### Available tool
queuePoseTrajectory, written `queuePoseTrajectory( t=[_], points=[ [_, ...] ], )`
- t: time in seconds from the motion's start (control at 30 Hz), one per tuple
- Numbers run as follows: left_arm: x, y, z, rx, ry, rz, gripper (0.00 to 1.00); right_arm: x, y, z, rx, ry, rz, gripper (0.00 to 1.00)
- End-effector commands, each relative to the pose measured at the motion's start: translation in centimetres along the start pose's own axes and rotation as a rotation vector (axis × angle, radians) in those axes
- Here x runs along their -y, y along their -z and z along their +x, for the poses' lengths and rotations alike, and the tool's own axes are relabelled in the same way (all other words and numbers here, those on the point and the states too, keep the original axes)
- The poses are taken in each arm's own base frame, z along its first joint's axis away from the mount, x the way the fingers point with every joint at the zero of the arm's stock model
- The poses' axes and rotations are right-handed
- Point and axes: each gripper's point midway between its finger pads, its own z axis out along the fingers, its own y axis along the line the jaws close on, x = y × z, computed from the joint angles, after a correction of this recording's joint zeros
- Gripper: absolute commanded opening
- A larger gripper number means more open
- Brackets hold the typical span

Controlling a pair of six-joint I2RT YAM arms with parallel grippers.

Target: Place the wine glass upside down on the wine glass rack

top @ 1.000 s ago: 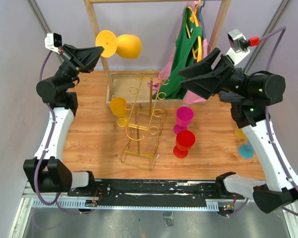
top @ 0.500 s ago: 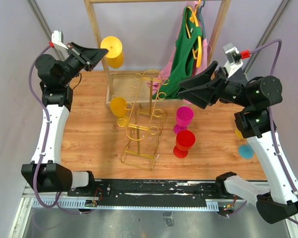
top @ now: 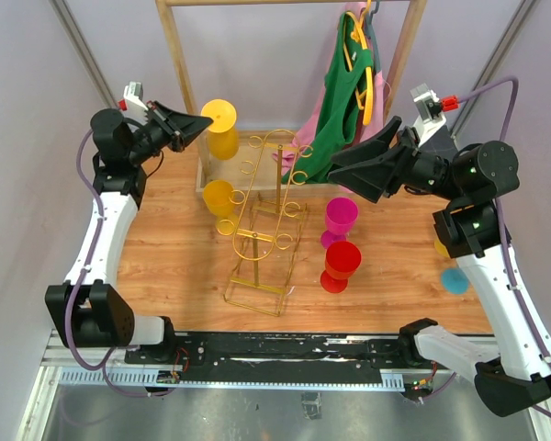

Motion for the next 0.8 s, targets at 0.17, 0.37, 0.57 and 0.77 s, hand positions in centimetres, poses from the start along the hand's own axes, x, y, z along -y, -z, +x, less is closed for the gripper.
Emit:
queuePoseTrajectory(
  t=[0.17,0.37,0.57,0.77],
  points=[
    [2.1,-1.3,3.3,-0.12,0.001,0.054,0.0,0.5,0.2,-0.1,0.016,0.013,0.024,0.57],
    [1.3,-1.9,4.2,-0.142,0.01,0.026,0.0,0.4,0.3,-0.2,0.016,0.019,0.028,0.57],
    [1.0,-2.4,5.1,-0.159,0.011,0.01,0.0,0.7,0.3,0.0,0.014,0.012,0.035,0.57],
    [0.6,-2.9,6.1,-0.18,0.015,-0.003,0.0,0.8,0.3,0.0,0.016,0.01,0.04,0.57]
  ],
)
